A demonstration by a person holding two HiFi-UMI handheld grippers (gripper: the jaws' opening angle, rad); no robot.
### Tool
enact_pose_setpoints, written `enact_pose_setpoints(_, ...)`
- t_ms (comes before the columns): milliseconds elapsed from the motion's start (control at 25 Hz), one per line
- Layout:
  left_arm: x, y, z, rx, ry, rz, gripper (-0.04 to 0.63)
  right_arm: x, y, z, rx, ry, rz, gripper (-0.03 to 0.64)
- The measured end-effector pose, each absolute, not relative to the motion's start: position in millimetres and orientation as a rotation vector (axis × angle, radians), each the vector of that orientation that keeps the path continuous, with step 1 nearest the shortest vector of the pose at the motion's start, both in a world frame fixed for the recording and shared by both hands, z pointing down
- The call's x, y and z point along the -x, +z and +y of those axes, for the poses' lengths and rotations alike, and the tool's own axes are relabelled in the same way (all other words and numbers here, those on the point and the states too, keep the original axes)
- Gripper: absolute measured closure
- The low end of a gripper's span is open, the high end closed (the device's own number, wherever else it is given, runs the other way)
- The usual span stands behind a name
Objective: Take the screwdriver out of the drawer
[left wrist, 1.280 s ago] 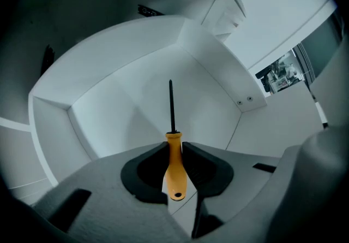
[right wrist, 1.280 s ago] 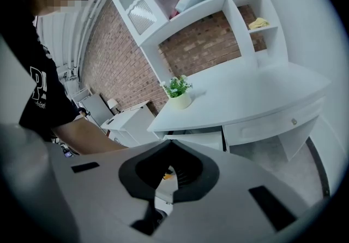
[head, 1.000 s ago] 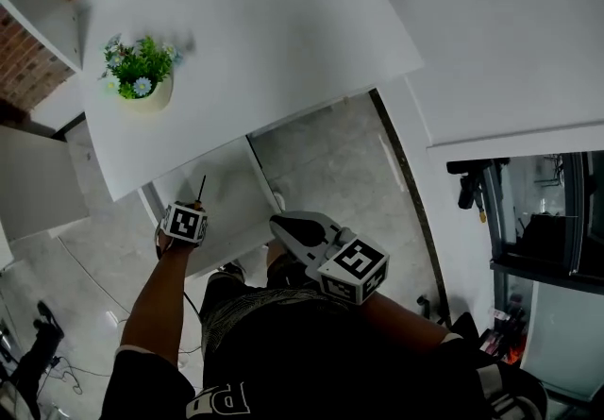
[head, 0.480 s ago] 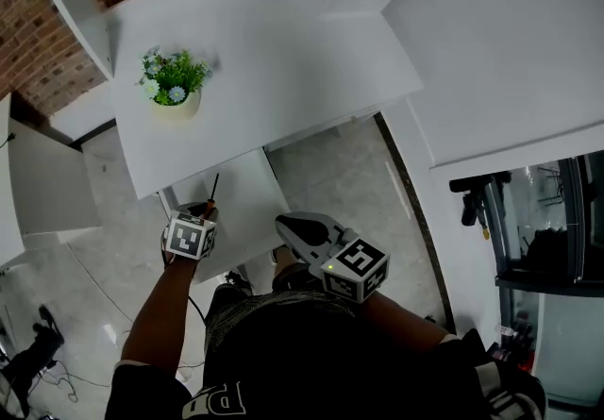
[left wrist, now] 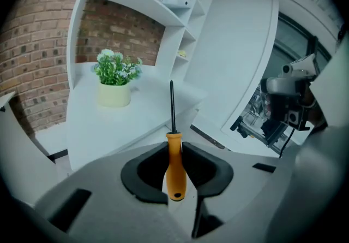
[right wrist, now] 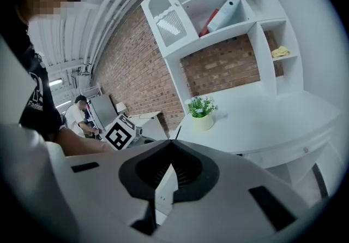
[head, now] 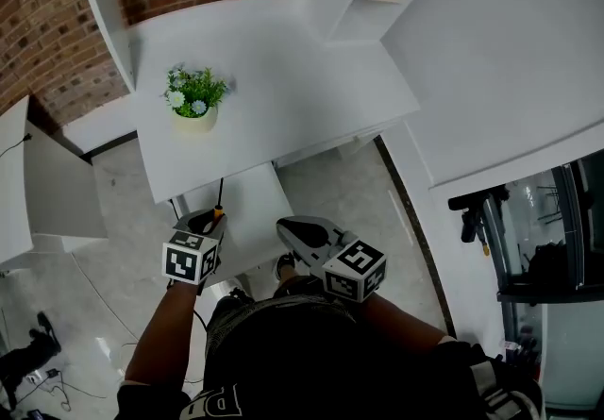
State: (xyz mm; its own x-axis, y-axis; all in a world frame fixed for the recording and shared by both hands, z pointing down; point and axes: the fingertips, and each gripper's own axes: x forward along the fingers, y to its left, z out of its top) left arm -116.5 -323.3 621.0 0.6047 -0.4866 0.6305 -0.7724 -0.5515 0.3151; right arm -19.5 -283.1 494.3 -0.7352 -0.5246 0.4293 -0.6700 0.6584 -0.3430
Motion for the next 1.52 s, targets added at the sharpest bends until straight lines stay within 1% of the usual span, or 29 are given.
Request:
enact_pose_setpoints(760,172,495,-266,-2.359,0.293,-1.103,0.505,72,458,-258,-0.940,0.557,-2.684,0.612)
enact_pose_setpoints(1160,186,456,-236,-2.407,0.189,-1.096,0.505,85,440,-244,-0.953,0.483,-2.713,0.612)
enact_pose_setpoints(1520,182,432,-216,-2.466,0.168,-1.087,0.505,74,417,-246,-0.968,0.426,-2.744,0.612)
